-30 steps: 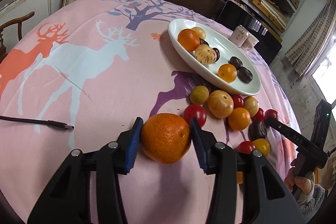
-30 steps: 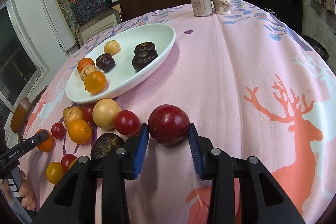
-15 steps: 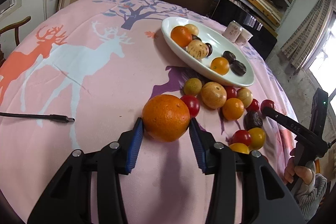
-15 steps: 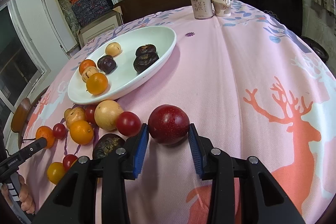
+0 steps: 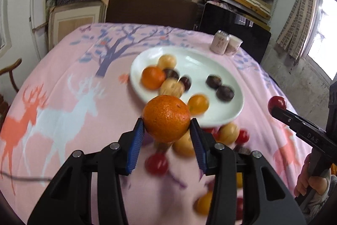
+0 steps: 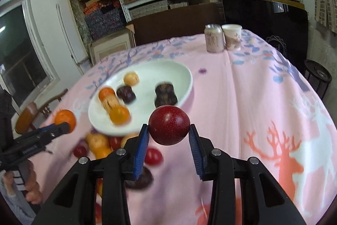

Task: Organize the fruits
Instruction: 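Place the orange on the plate with the left tool while the right places the apple, then move the left tool to a yellow round fruit and close on it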

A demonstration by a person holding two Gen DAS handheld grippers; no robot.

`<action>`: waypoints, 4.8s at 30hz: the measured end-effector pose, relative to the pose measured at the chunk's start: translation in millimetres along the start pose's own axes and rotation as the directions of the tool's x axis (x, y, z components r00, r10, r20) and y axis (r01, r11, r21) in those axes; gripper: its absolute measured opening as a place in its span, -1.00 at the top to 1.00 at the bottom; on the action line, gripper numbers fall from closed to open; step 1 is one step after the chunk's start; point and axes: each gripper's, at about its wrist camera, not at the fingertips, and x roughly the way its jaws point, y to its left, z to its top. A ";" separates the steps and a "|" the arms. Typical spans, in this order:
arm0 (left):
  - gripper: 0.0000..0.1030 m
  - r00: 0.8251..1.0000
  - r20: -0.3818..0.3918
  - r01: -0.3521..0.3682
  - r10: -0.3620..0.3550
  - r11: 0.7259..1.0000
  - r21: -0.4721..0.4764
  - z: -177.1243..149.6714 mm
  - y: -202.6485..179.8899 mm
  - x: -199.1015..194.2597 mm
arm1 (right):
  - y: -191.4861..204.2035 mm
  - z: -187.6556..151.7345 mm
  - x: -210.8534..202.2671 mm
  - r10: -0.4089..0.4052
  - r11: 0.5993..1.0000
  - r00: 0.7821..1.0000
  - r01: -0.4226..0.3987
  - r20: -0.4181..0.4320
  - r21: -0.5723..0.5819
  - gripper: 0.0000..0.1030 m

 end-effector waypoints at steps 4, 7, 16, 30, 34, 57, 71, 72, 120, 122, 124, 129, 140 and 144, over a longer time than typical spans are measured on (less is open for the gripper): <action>0.15 1.000 0.010 0.026 -0.027 0.999 0.022 39.1 -18.5 23.8 | 9.3 42.7 15.2 0.002 1.000 1.000 -0.001 0.023 -0.020 0.24; 0.15 0.999 -0.017 0.043 -0.043 0.999 0.030 58.4 -27.9 53.7 | 16.6 63.2 45.9 0.013 1.000 1.000 -0.013 0.003 -0.024 0.24; 0.15 0.988 -0.125 0.101 -0.089 0.990 0.099 62.7 -57.5 120.9 | 9.9 99.9 128.4 -0.015 1.000 0.997 0.015 -0.076 0.002 0.24; -0.08 0.987 -0.113 0.130 -0.116 0.983 0.127 56.0 -73.7 117.8 | -6.0 103.5 134.9 -0.016 0.999 0.999 0.018 -0.042 0.048 -0.28; -0.14 0.995 -0.046 0.089 -0.083 0.983 0.161 53.8 -75.6 91.5 | -5.0 99.6 110.8 -0.018 0.999 1.000 0.018 0.008 0.050 -0.36; -0.57 0.985 0.057 -0.164 0.165 0.986 -0.024 -53.0 -5.5 -16.3 | 6.2 -46.4 -12.1 -0.044 0.995 0.995 0.036 0.093 0.089 -0.82; -0.69 0.983 0.037 -0.177 0.177 0.984 -0.007 -67.9 -9.6 -20.1 | 0.1 -50.3 -6.9 -0.051 0.991 0.997 0.042 0.066 0.126 -0.83; -0.71 0.985 0.037 -0.169 0.170 0.985 -0.010 -68.9 -8.6 -21.1 | -0.7 -50.3 -6.7 -0.051 0.991 0.997 0.043 0.064 0.130 -0.83; 0.05 0.942 -0.222 0.291 -0.251 0.942 0.169 -94.5 -34.4 -13.2 | -38.3 -55.2 12.2 0.022 0.942 0.999 -0.013 -0.023 0.337 -0.86; 0.07 0.951 -0.225 0.253 -0.211 0.951 0.176 -94.5 -29.9 -12.2 | -39.1 -55.5 12.8 0.025 0.939 0.999 -0.015 -0.026 0.343 -0.86; 0.07 0.948 -0.231 0.257 -0.219 0.955 0.150 -94.0 -23.3 -10.8 | -39.7 -55.8 13.9 0.029 0.937 0.999 -0.016 -0.032 0.350 -0.86; 0.05 0.962 -0.224 0.205 -0.156 0.955 0.216 -95.9 -37.9 -9.9 | -42.4 -55.1 16.6 0.033 0.934 0.999 -0.016 -0.040 0.357 -0.86; 0.27 0.970 -0.208 0.170 -0.123 0.959 0.226 -99.4 -42.6 -5.4 | -41.5 -55.5 18.7 0.039 0.934 0.998 -0.019 -0.049 0.357 -0.86; 0.27 0.985 -0.147 0.121 -0.092 0.972 0.203 -96.0 -35.3 -14.2 | -40.6 -55.7 18.6 0.038 0.936 0.998 -0.019 -0.047 0.352 -0.86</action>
